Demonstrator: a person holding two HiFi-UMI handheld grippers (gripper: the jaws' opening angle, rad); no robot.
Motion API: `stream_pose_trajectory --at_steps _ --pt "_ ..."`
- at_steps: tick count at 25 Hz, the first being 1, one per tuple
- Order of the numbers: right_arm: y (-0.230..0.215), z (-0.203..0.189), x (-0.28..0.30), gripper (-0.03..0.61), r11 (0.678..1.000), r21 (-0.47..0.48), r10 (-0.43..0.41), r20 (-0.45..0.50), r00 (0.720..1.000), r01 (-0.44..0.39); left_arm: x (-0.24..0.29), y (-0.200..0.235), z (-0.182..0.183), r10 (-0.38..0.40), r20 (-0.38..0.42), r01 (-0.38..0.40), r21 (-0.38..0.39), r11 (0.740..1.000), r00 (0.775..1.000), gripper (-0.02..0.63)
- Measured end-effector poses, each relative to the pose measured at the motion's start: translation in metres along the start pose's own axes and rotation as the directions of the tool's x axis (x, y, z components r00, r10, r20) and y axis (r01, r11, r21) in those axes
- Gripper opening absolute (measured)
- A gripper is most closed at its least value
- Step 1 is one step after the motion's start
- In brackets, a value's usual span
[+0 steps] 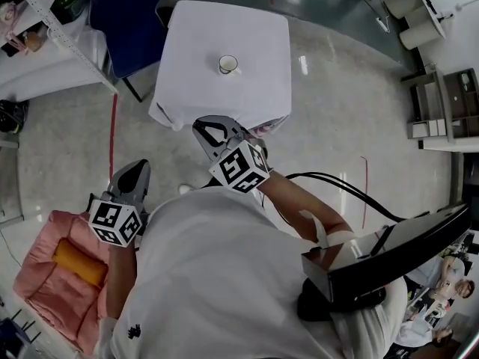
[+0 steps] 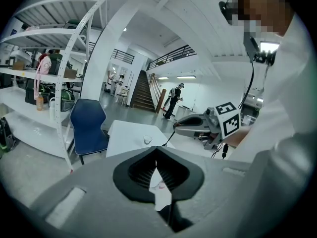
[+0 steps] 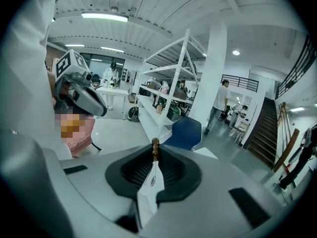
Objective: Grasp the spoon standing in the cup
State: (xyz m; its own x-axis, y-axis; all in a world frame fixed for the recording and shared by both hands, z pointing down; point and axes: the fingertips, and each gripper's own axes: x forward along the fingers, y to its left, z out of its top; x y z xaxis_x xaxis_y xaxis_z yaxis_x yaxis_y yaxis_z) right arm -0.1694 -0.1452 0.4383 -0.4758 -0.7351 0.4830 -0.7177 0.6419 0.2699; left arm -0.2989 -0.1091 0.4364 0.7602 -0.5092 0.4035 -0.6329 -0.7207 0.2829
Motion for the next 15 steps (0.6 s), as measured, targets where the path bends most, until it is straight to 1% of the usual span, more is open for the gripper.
stream_pose_trajectory --at_steps 15 --pt "-0.049 -0.015 0.004 0.043 1.000 -0.002 0.023 0.006 1.000 -0.023 0.056 -0.006 0.023 0.001 -0.009 -0.001 0.000 1.000 1.000 0.012"
